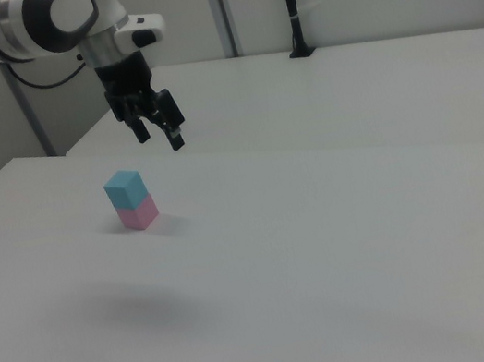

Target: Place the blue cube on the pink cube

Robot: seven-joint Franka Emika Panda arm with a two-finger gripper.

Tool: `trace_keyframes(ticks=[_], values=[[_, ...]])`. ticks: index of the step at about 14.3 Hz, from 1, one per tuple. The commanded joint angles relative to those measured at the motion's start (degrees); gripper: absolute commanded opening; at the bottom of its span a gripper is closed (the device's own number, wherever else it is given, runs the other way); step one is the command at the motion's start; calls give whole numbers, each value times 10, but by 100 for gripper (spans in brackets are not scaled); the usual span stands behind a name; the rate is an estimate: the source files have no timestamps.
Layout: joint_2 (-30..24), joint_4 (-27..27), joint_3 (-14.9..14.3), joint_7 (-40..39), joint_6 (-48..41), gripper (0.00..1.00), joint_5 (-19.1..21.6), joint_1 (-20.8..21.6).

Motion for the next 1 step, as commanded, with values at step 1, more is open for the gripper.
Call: trace_keyframes(ticks=[1], values=[[-52,-47,20,-7,0,100,-1,-32]])
